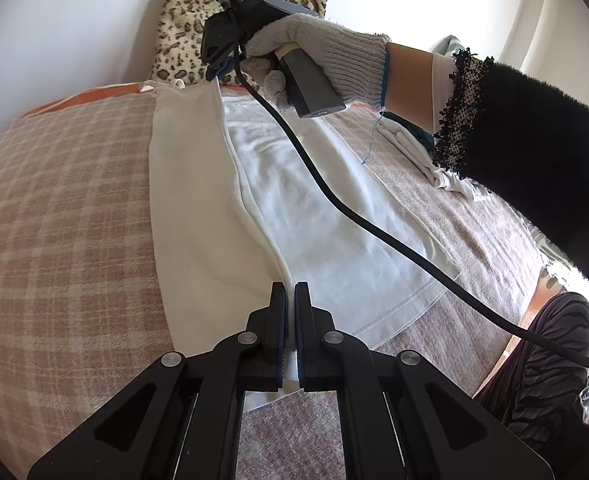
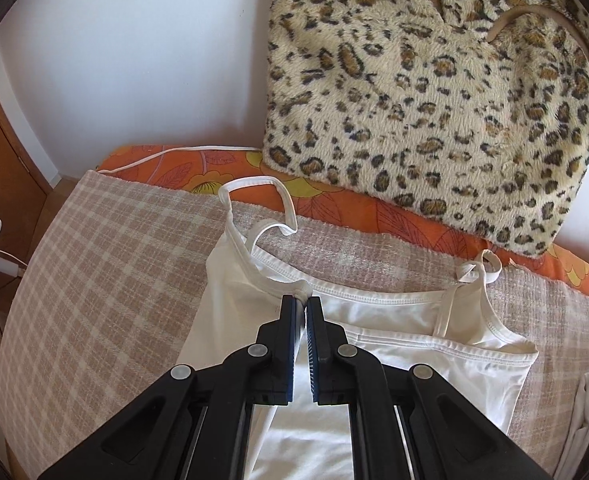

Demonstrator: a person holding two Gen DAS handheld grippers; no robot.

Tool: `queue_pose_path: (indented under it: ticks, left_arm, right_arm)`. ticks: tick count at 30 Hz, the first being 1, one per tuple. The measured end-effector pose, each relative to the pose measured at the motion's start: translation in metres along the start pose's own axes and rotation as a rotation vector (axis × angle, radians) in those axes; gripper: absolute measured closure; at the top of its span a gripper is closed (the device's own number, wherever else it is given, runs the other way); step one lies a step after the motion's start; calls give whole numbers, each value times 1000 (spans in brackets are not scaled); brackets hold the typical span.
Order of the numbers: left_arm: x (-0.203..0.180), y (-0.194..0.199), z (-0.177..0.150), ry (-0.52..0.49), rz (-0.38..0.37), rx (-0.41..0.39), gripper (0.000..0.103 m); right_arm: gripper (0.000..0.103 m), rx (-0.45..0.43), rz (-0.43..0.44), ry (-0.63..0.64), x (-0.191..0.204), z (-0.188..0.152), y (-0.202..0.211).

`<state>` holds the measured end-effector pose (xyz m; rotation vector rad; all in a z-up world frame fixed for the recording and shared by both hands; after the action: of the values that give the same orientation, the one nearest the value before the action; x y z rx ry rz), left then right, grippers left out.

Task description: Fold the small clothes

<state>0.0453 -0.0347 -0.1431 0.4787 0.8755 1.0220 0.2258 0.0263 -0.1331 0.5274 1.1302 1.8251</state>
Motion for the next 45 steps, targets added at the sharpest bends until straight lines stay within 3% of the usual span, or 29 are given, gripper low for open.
queue_pose_path:
  ticks: [7,19,24,28,31,35,40,45]
  left_arm:
    - [1,-9,-8,-4,-8,45,100]
    - [-6,-8,-12,14,-103,96,84]
    - [-6,-4,-16,-7,-77,90,82]
    - [-6,2,-13,-37,-50,63,82]
    - [-8,9,-10,-86,-14,24,82]
    - [-11,17,-6,-129,29,-25,59]
    - [-13,20,0,-140,67,-53,57]
    - [-19,22,6,-156,94,-85,38]
  right_arm:
    - [100,27,-9,-11,-12,-17,-16]
    - [100,60,-46,31,-10,-17,-35]
    - [97,72,-90,60,-12,-19,-41]
    - [75,77,-141,57,-20,-15,-40]
    - [74,53,-140,15,-32,-14,-23]
    - [71,8,-101,-41,-44,-16,7]
    - [70,-46,-48,-87,-54,-34,51]
    - [67,-75,-23,-107,-59,-62,87]
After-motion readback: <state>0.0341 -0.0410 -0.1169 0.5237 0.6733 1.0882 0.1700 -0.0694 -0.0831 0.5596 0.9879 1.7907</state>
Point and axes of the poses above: each gripper's, at about its wrist camera, not at the fingertips, and y roughly against the way its jaws point, x to its left, z to its top, the point moved 7 cm from there along -y, roughly the way its jaws point, and after that the axes turned 11 degrees about y, right-handed, at the moved point
